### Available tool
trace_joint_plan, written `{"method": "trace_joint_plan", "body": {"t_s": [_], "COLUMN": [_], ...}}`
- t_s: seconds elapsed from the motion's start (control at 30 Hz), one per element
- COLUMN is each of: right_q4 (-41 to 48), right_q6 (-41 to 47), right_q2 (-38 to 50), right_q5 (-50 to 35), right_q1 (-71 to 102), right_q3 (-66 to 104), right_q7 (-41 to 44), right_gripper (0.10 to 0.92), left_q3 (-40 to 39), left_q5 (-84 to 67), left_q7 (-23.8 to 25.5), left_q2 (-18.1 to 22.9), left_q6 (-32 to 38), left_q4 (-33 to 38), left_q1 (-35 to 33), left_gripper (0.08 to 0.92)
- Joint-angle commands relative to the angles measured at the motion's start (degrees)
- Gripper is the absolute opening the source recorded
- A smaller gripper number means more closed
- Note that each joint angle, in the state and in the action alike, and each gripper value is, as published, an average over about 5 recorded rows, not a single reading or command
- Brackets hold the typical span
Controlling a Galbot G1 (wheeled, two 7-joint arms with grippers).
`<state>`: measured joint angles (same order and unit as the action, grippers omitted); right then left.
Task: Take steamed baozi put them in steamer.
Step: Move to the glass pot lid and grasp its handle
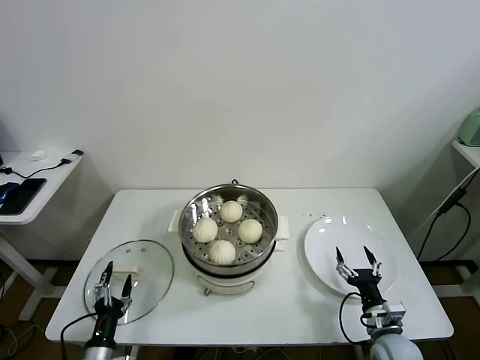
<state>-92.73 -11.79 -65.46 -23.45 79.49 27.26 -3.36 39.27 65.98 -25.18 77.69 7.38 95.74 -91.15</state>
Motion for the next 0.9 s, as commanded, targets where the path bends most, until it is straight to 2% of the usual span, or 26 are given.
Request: {"method": "trace_joint_plan", "body": {"t_s": [0.03, 0.8, 0.9], "right_q4": [-0.4, -1.4, -1.3], "right_q6": [-0.1, 0.0, 0.0], "right_q2": [-0.6, -0.8, -0.8], "right_q5": [0.4, 1.4, 1.6], "right_q1": [0.8, 1.2, 1.2], "right_q3": [0.0, -0.4, -0.5], "right_q7": [-2.0, -2.9, -2.9], "right_gripper": [0.823, 0.823, 0.823], "left_q3": [0.1, -2.1, -2.3], "left_q5": [11.5, 9.1, 8.7], "left_q7": [-1.1, 3.0, 2.9], "left_q2": [-1.1, -3.3, -3.3], "left_q6": [-4.9, -8.8, -8.7], "left_q4": [-7.3, -14.1, -14.9], "left_q1": [4.4, 12.1, 12.1], "left_gripper": [0.823, 0.823, 0.796]}}
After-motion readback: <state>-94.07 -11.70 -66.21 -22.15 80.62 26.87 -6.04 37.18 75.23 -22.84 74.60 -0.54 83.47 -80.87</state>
